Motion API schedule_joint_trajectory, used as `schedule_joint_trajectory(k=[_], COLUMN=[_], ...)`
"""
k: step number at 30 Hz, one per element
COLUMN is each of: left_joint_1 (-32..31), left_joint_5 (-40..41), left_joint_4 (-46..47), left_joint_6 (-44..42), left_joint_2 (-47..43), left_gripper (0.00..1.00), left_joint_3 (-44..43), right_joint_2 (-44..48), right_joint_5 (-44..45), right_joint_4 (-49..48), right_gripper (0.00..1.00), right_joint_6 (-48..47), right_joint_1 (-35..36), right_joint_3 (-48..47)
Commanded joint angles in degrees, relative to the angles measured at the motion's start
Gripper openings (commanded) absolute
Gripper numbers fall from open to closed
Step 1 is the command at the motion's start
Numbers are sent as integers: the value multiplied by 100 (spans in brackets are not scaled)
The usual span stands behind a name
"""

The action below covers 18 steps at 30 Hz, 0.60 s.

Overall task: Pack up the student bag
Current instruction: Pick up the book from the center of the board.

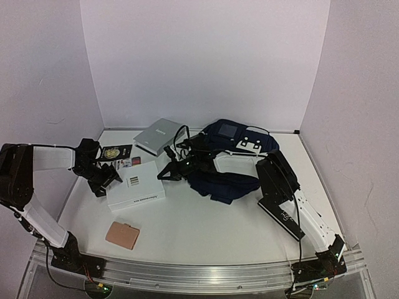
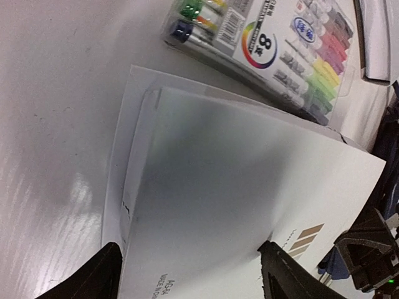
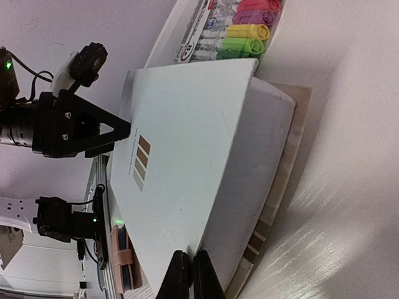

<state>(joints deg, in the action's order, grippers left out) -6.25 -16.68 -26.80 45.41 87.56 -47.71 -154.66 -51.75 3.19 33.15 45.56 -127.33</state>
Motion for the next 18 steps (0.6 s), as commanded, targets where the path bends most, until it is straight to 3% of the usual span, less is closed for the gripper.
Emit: schedule_joint_trajectory(k=[1, 18], left_joint_1=[-105, -166], left_joint_5=[-388, -675], left_joint_4=[393, -29], left_joint_6=[-59, -1186], left_joint_2=[-160, 215], left_gripper=[82, 100], left_joint_3=[-493, -1993], right_joint_2=[1092, 2593], right_joint_5=[-261, 310], right_joint_4=[-584, -431], right_gripper=[0, 0], right_joint_6=[152, -515], right_joint_1=[-77, -846], right_joint_3=[170, 1616])
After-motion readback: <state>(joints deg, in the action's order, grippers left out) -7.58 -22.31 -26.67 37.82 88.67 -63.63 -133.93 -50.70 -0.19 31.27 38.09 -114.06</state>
